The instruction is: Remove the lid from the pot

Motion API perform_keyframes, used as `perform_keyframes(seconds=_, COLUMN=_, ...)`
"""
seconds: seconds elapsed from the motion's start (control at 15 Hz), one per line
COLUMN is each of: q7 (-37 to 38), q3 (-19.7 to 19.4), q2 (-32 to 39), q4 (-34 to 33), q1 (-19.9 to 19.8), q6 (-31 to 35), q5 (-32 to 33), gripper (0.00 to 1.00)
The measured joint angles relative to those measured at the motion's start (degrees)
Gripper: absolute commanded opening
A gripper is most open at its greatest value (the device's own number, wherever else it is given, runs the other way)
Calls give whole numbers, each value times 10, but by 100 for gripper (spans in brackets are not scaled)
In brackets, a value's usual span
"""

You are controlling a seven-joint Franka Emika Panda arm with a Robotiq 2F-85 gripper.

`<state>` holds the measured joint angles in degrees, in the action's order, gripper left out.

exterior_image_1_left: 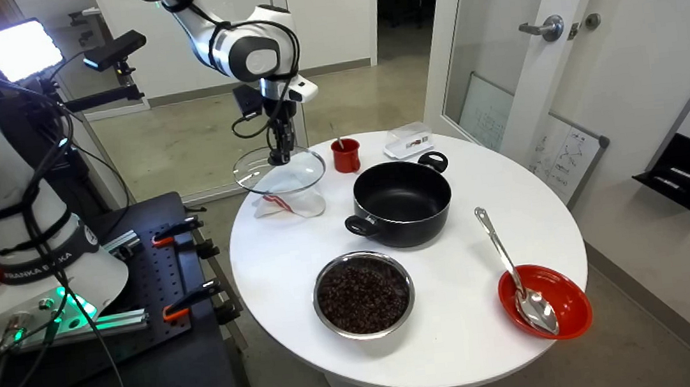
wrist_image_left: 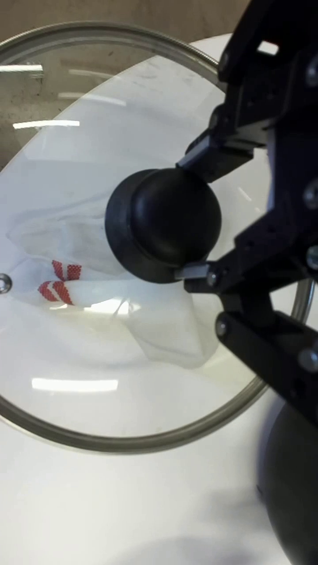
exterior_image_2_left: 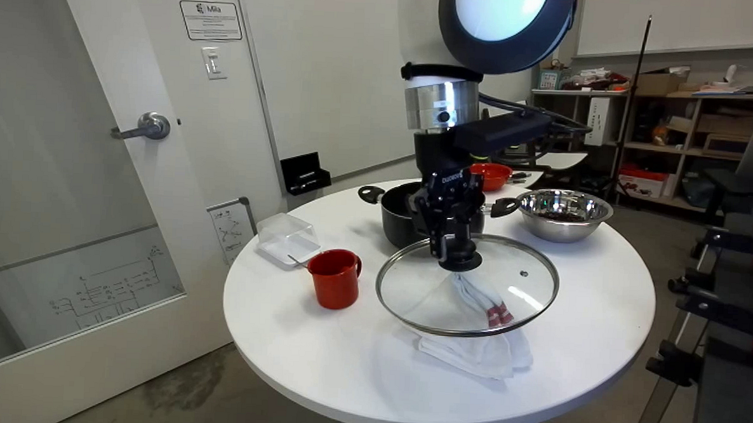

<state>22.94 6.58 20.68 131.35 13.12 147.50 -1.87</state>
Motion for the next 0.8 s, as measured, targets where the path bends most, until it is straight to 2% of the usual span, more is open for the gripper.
perform_keyframes(seconds=0.33, q7=4, q3=-6, q2=26, q4=-2, q1=6, q6=10, q5=3, gripper=24)
perform_keyframes(seconds=0.8, q7=16, q3=-36, q2=74, q4=-6, q1=40, q6=71, q5=18, gripper=24)
